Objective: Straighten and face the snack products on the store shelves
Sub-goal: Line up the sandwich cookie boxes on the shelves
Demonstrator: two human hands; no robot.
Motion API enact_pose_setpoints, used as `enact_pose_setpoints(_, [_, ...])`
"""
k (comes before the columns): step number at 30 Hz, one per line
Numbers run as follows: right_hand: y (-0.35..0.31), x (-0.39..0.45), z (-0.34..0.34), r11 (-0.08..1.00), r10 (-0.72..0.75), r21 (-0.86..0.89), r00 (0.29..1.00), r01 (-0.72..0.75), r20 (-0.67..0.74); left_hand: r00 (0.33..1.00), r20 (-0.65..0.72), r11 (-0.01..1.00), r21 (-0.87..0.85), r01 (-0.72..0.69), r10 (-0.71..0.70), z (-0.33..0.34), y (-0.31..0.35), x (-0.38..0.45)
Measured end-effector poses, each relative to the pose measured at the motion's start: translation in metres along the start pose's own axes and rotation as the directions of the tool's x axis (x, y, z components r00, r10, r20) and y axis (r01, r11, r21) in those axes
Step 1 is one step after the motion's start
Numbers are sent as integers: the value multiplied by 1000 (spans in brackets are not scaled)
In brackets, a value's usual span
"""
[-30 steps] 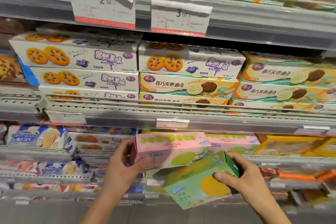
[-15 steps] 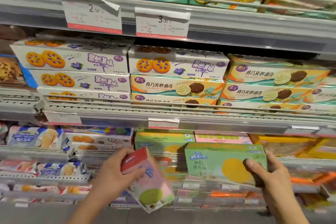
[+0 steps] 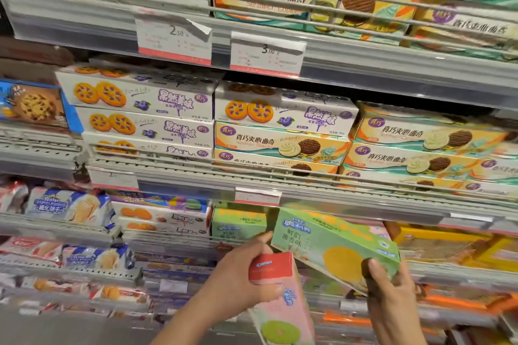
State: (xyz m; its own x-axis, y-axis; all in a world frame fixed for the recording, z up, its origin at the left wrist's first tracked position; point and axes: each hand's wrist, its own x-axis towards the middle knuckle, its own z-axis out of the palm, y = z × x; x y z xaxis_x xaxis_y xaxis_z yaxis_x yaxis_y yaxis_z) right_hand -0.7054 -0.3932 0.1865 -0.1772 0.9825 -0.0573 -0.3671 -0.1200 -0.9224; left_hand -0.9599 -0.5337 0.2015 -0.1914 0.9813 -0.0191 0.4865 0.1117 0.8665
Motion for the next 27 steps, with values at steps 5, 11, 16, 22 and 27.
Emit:
enact_pose_setpoints(5, [-2, 0, -9, 1000, 4, -17, 1000, -5, -22, 999, 42, 986, -167, -6, 13, -2, 4, 2])
enact_pose_setpoints(11, [-9, -2, -11, 997, 5, -81, 999, -1, 54, 993, 106, 950, -314, -9, 44, -1, -9, 6])
enact_pose_setpoints(16, [-15, 4, -18, 987, 40, -157, 995, -26, 87, 991, 116, 921, -389, -18, 68, -1, -10, 9])
enact_pose_setpoints(22, [-36, 8, -30, 874, 3, -480, 986, 78, 165, 991, 131, 884, -466, 32, 33, 2, -15, 11])
enact_pose_setpoints(27, [-44, 18, -40, 952, 33, -304, 982, 25, 187, 979, 194, 958, -285, 0, 57, 8, -4, 12])
